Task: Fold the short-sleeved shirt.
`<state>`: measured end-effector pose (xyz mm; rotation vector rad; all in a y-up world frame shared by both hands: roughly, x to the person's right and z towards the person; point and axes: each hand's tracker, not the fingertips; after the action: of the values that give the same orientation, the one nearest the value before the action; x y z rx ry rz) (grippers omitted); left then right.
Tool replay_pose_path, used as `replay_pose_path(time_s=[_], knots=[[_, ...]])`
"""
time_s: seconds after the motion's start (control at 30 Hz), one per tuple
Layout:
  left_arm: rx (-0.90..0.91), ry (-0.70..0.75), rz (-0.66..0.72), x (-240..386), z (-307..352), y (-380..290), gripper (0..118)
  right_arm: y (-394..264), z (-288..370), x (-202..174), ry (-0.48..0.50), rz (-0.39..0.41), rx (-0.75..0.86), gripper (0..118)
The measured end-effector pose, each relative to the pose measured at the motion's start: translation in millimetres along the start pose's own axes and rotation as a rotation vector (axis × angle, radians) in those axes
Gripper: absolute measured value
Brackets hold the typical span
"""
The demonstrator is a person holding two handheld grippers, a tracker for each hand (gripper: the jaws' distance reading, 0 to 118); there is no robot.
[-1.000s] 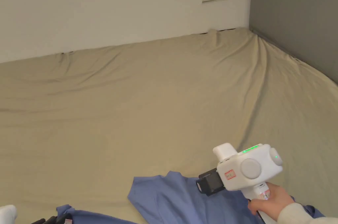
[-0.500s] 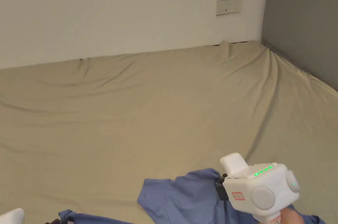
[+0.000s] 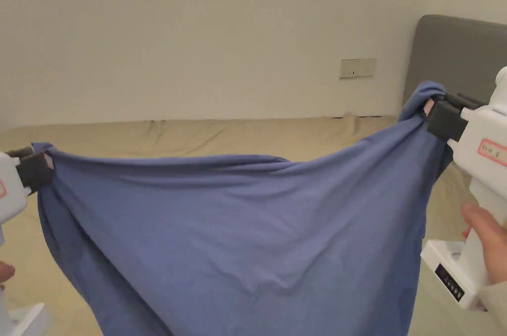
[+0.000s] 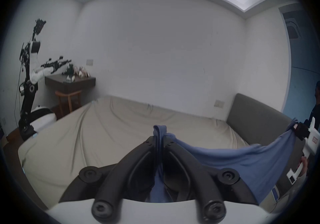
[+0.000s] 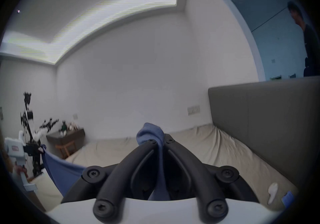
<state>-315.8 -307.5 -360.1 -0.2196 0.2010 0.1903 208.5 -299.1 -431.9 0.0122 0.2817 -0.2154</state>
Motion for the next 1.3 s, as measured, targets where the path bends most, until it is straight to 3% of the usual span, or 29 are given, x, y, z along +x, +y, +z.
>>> replay_pose_path(time_s=[0.1, 0.33, 0.4, 0.47, 0.57, 0.7, 1.0, 1.07, 1.2, 1.3], knots=[[0.017, 0.006, -0.022, 10.0, -35.8, 42.3, 7, 39.7, -36.2, 14.5, 0.007, -0.079, 0.034, 4], [0.012, 0.034, 0.001, 36.9, -122.6, 107.5, 5, 100.6, -112.4, -2.2, -0.055, -0.062, 0.048, 4], [0.031, 0.082, -0.115, 52.4, -141.6, 121.7, 5, 109.0, -135.1, 5.1, -0.135, 0.013, 0.039, 4], [0.051, 0.075, -0.175, 59.4, -158.1, 130.0, 5, 113.6, -151.6, 8.4, -0.149, -0.011, 0.013, 4], [0.072, 0.043, -0.136, 65.6, -179.1, 139.1, 5, 110.6, -177.0, 23.0, -0.166, -0.03, 0.026, 4], [0.057, 0.076, -0.223, 78.0, -216.3, 143.8, 5, 111.9, -209.2, 31.2, -0.213, 0.027, 0.034, 4], [0.041, 0.053, -0.203, 80.8, -268.7, 127.0, 5, 99.0, -254.8, 43.1, -0.204, 0.083, 0.016, 4], [0.024, 0.053, -0.194, 74.4, -273.7, 116.7, 5, 92.2, -259.2, 50.4, -0.206, 0.085, -0.009, 4], [-0.025, 0.055, -0.134, 55.3, -276.1, 90.3, 5, 66.2, -248.9, 66.3, -0.178, 0.013, -0.036, 4], [-0.046, 0.024, -0.143, 45.9, -265.1, 65.7, 5, 41.1, -238.4, 75.1, -0.213, 0.03, -0.114, 4]])
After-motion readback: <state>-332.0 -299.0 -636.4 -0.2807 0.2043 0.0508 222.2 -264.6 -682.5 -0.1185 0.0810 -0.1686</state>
